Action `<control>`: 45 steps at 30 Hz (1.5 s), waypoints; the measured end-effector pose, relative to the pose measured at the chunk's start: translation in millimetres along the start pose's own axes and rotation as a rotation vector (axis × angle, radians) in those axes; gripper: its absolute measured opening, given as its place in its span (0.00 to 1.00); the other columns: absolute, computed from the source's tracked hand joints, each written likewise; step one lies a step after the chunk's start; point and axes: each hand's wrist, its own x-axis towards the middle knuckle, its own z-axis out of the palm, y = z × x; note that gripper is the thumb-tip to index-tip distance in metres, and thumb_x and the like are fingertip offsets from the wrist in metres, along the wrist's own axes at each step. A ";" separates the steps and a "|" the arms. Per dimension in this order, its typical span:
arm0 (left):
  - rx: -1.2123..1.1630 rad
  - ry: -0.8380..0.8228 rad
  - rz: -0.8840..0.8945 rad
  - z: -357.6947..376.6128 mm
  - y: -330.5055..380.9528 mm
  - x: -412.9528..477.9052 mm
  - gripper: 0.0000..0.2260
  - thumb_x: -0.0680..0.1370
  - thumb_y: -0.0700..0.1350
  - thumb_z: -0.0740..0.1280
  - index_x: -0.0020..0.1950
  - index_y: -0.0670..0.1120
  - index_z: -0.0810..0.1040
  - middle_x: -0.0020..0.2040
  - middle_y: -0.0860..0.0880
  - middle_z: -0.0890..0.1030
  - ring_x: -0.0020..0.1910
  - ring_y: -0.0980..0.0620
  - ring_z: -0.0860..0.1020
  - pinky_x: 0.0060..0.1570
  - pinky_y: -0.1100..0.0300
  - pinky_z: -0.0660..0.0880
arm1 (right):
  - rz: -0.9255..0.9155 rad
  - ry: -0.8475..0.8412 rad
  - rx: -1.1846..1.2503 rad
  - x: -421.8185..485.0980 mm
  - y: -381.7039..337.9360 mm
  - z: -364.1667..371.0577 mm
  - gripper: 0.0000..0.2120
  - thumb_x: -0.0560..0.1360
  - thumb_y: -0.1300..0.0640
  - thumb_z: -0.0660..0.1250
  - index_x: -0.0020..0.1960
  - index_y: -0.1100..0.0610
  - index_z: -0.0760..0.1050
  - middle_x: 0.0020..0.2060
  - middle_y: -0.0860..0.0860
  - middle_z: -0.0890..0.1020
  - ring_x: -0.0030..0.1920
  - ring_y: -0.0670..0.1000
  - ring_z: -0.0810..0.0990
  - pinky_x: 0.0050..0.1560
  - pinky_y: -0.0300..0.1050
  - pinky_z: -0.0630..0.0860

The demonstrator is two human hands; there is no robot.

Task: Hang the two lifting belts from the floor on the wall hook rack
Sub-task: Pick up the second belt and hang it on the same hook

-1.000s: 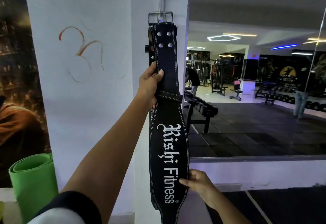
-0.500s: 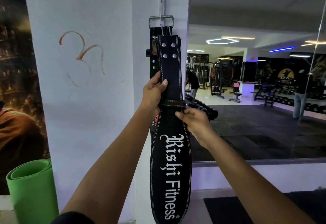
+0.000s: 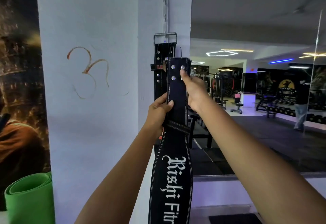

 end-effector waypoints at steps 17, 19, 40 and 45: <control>0.053 0.226 0.075 16.6 75.8 38.1 0.12 0.81 0.49 0.56 0.43 0.46 0.73 0.38 0.49 0.78 0.35 0.54 0.77 0.34 0.60 0.74 | -0.080 0.090 0.048 -10.1 0.9 18.5 0.19 0.74 0.57 0.67 0.61 0.53 0.63 0.51 0.55 0.76 0.55 0.57 0.78 0.58 0.58 0.76; 0.027 0.251 0.125 18.1 75.3 44.1 0.12 0.81 0.46 0.57 0.40 0.45 0.73 0.37 0.48 0.78 0.34 0.52 0.76 0.35 0.59 0.75 | -0.084 0.034 0.032 -8.7 -1.5 18.5 0.12 0.76 0.53 0.65 0.57 0.50 0.66 0.49 0.53 0.78 0.52 0.55 0.78 0.53 0.56 0.76; 0.186 0.260 0.359 -1.6 99.9 153.8 0.15 0.83 0.46 0.51 0.38 0.47 0.67 0.36 0.50 0.71 0.33 0.53 0.69 0.33 0.60 0.68 | -0.494 0.384 -0.224 103.5 -27.0 85.1 0.15 0.80 0.54 0.54 0.48 0.64 0.75 0.38 0.52 0.76 0.40 0.54 0.73 0.36 0.43 0.65; 0.227 0.259 0.375 -7.8 107.1 203.2 0.15 0.82 0.48 0.51 0.37 0.48 0.67 0.35 0.50 0.71 0.30 0.51 0.69 0.34 0.57 0.69 | -0.533 0.383 -0.205 152.3 -31.5 95.5 0.16 0.80 0.53 0.55 0.47 0.65 0.74 0.31 0.48 0.72 0.39 0.54 0.72 0.32 0.43 0.65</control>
